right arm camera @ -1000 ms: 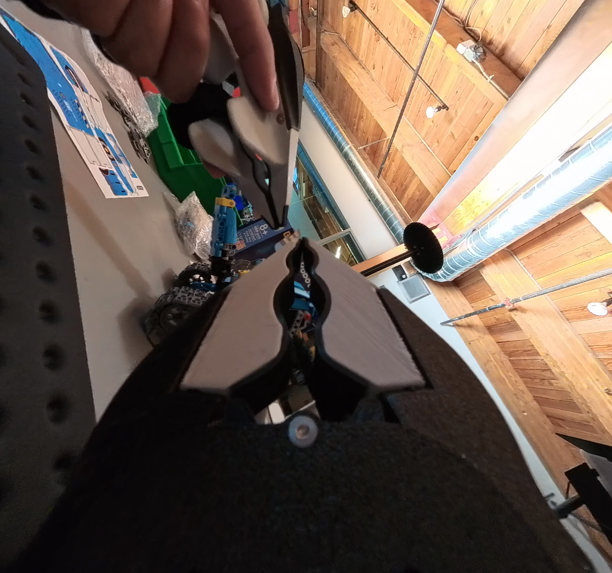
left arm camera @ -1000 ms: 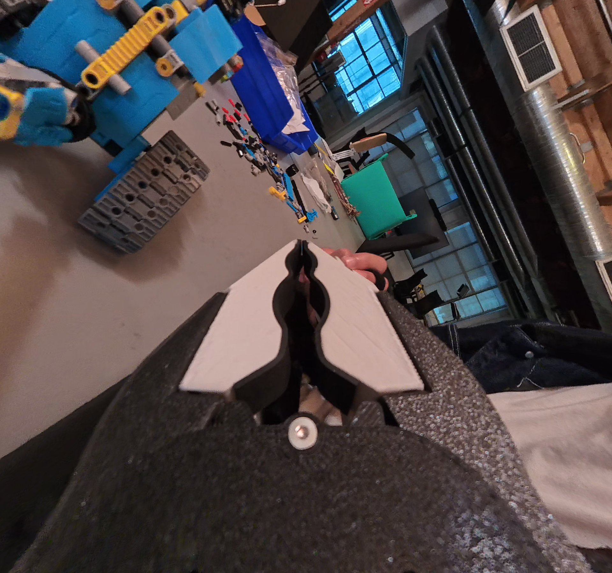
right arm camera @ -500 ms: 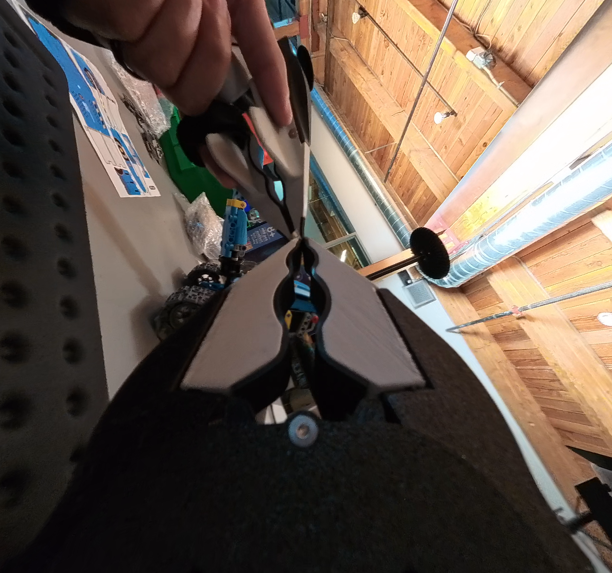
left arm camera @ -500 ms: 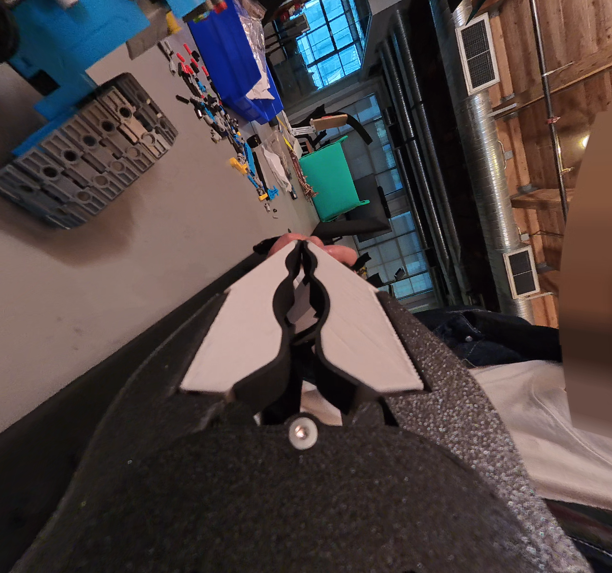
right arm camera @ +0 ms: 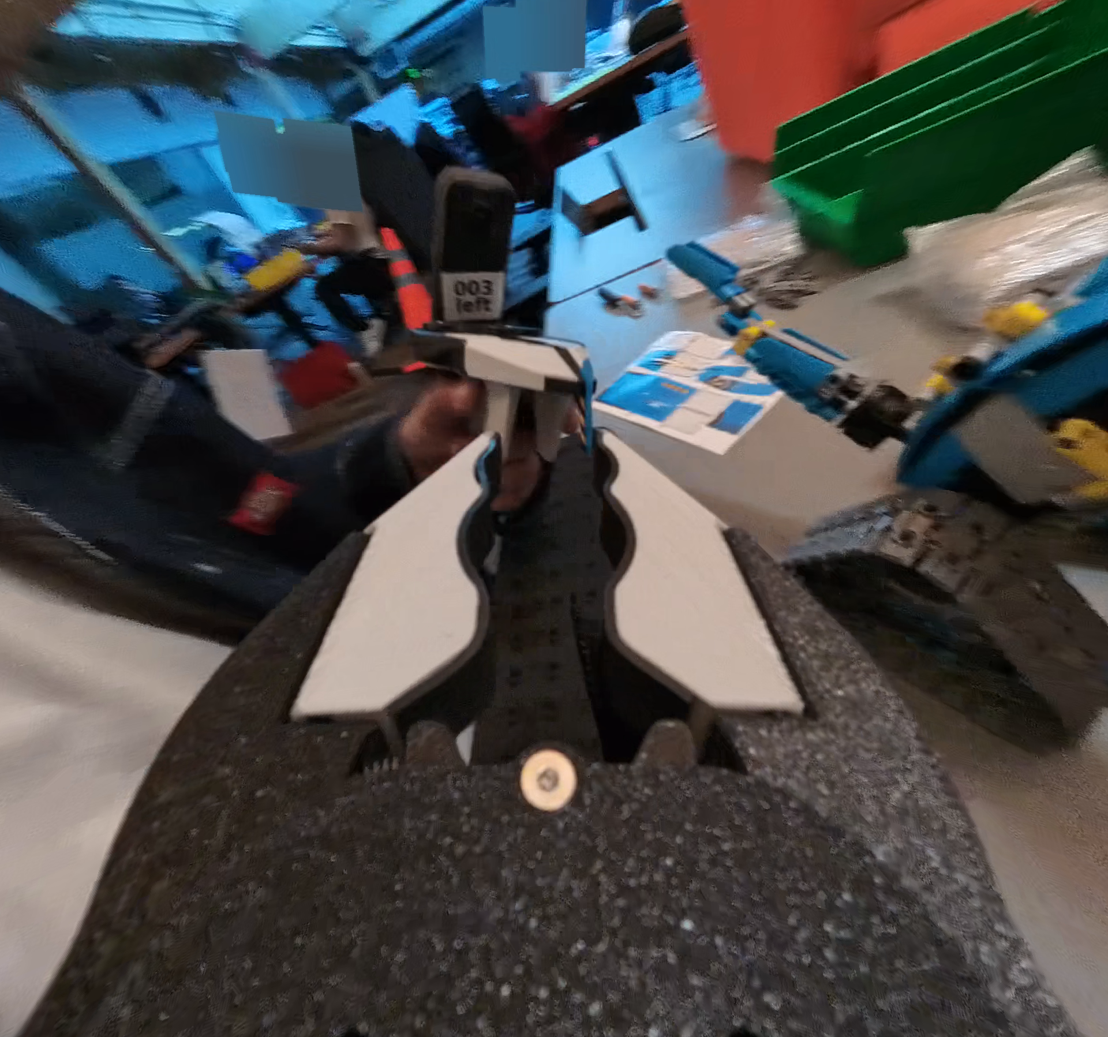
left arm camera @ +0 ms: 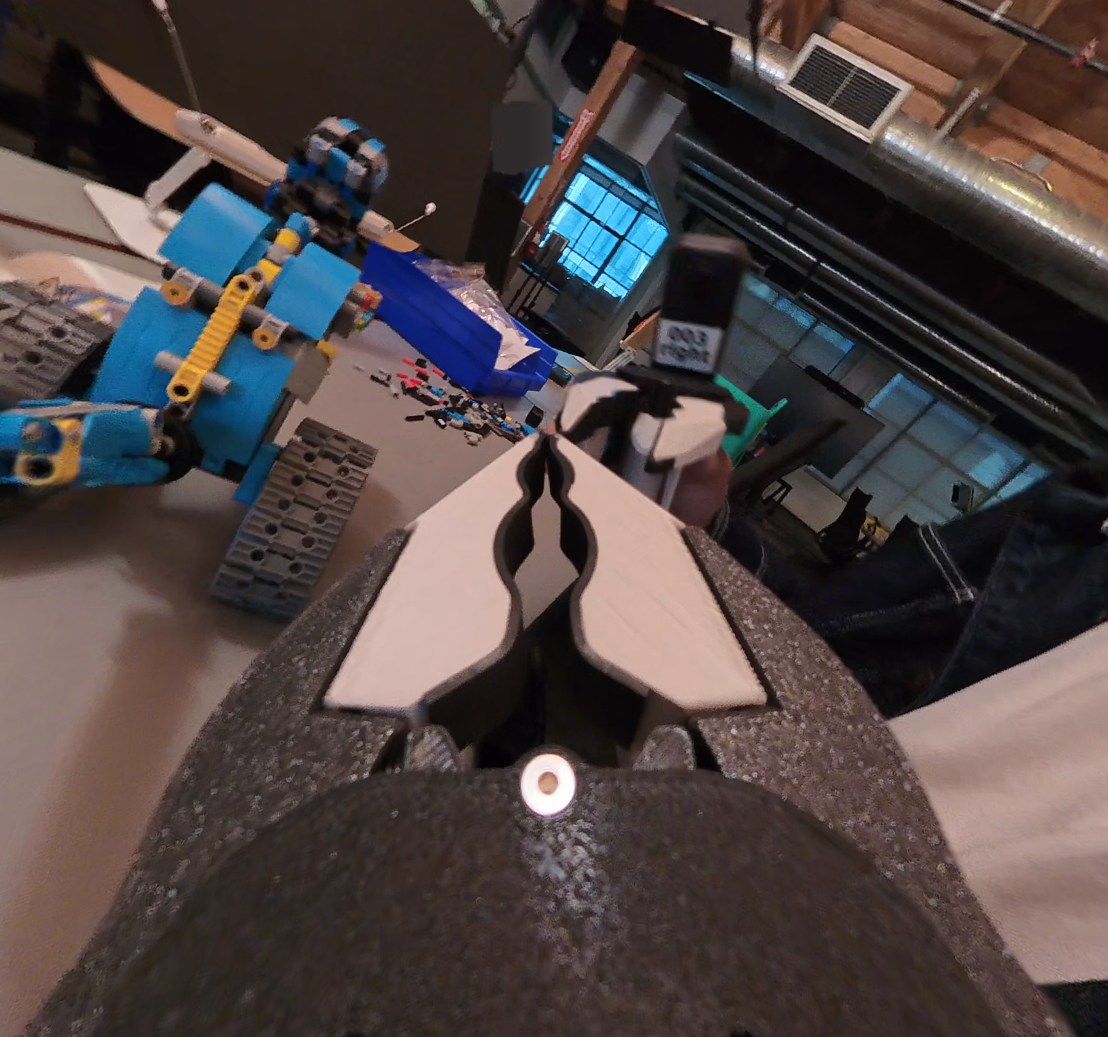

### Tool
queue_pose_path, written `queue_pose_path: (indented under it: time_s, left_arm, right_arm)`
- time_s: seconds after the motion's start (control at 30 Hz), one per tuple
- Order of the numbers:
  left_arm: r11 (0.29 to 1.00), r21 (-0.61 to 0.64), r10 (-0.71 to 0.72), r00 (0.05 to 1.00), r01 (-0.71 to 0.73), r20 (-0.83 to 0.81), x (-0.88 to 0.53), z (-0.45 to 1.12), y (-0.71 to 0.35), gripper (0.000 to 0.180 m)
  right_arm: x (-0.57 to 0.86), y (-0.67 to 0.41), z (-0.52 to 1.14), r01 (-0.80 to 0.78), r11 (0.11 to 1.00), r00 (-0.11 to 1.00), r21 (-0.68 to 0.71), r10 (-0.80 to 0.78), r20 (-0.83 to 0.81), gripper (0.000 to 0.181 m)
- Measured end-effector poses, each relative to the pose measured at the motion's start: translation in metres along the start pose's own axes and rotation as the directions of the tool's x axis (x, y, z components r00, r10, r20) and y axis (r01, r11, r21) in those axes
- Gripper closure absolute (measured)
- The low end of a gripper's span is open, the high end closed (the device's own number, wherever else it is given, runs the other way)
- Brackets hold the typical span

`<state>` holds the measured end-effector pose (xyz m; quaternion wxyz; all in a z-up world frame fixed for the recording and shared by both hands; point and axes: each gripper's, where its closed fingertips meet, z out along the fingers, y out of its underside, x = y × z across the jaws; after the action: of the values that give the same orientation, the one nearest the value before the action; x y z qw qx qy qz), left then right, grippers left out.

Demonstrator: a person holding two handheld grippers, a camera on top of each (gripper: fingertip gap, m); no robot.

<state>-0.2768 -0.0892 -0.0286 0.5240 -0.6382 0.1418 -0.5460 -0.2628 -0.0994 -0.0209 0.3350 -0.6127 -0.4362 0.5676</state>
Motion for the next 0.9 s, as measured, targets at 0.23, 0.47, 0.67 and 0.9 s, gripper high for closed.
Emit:
queue_pose_path:
  time_s: [0.23, 0.47, 0.67, 0.9]
  left_arm:
    - [0.998, 0.024, 0.064, 0.996, -0.063, -0.061, 0.017, 0.000, 0.000, 0.180]
    - [0.998, 0.028, 0.056, 0.996, -0.054, -0.073, 0.017, -0.003, -0.002, 0.180]
    - [0.998, 0.028, 0.056, 0.996, -0.054, -0.074, 0.016, -0.004, -0.001, 0.180]
    - [0.998, 0.043, 0.051, 0.998, -0.049, -0.031, 0.007, -0.007, -0.005, 0.180]
  right_arm:
    - [-0.005, 0.002, 0.010, 0.102, 0.985, 0.991, -0.136, -0.089, 0.099, 0.166]
    - [-0.004, 0.004, 0.016, 0.139, 0.973, 0.985, -0.185, -0.117, 0.125, 0.172]
    - [-0.002, 0.007, 0.017, 0.103, 0.976, 0.984, -0.192, -0.072, 0.160, 0.181]
    - [0.008, 0.007, 0.019, 0.109, 0.970, 0.984, -0.217, -0.074, 0.165, 0.181]
